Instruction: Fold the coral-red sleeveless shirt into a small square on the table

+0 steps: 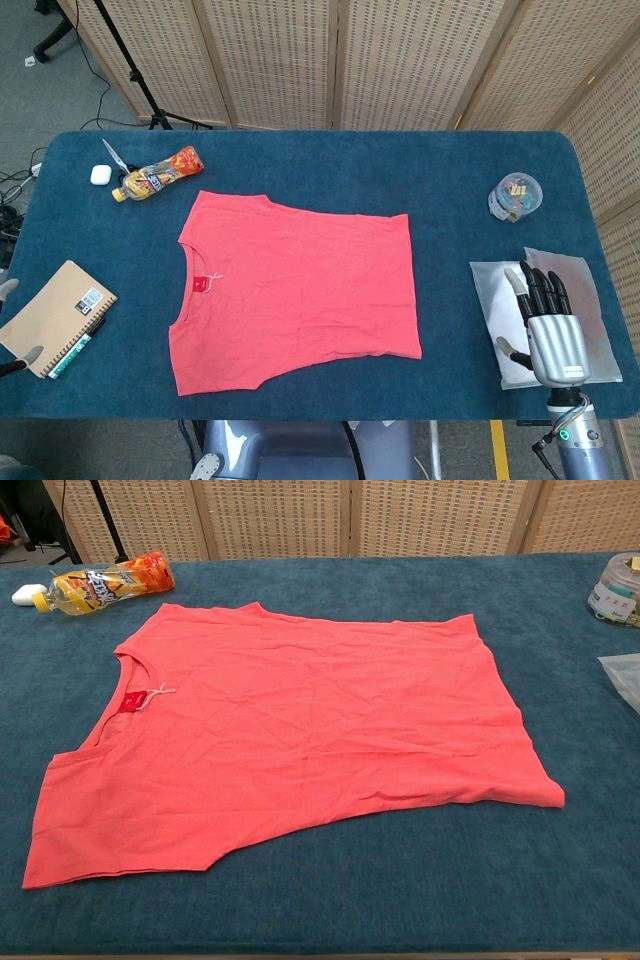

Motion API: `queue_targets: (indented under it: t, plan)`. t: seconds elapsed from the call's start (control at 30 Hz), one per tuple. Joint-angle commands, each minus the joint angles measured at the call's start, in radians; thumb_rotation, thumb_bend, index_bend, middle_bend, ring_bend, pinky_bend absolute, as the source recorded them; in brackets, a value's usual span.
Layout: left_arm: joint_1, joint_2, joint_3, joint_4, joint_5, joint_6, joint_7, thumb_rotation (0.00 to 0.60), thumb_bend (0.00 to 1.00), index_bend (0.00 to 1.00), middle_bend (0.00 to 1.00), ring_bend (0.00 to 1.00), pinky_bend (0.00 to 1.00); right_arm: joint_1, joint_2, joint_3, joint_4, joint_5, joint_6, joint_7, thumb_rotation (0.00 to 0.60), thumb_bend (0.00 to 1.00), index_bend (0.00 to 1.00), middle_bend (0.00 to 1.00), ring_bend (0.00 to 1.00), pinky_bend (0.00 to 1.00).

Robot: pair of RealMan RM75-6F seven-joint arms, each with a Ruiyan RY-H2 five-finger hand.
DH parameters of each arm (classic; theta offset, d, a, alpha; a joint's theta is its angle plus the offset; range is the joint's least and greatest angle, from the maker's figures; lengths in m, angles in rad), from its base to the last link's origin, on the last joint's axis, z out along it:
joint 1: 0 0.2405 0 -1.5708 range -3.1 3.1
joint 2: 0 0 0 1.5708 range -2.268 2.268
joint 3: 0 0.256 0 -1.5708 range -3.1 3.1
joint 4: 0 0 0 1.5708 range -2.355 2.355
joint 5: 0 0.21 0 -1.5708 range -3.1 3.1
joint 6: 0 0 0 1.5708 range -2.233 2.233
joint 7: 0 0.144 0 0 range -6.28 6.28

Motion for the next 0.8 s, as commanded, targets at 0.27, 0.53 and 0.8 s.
queue_targets:
  t: [0.27,0.53,0.8]
  plan:
    - [0.0,0.0,0.0,0.002,0.016,-0.023,0.0,0.6,0.0,0.0,0.0,0.0,0.0,0.01,0.013,-0.04,-0.023,-0.031,-0.076,0.038,0.6,0.0,0.0,0.0,0.0,0.0]
    - [0.0,-0.006,0.004,0.006,0.042,-0.028,0.008,0.6,0.0,0.0,0.0,0.0,0.0,0.068,-0.069,-0.088,0.077,-0.113,-0.193,0.066,0.6,0.08,0.18,0.0,0.0,0.0]
    - [-0.001,-0.011,-0.005,0.001,0.033,-0.042,0.026,0.6,0.0,0.0,0.0,0.0,0.0,0.126,-0.211,-0.094,0.222,-0.139,-0.285,0.07,0.6,0.2,0.37,0.0,0.0,0.0]
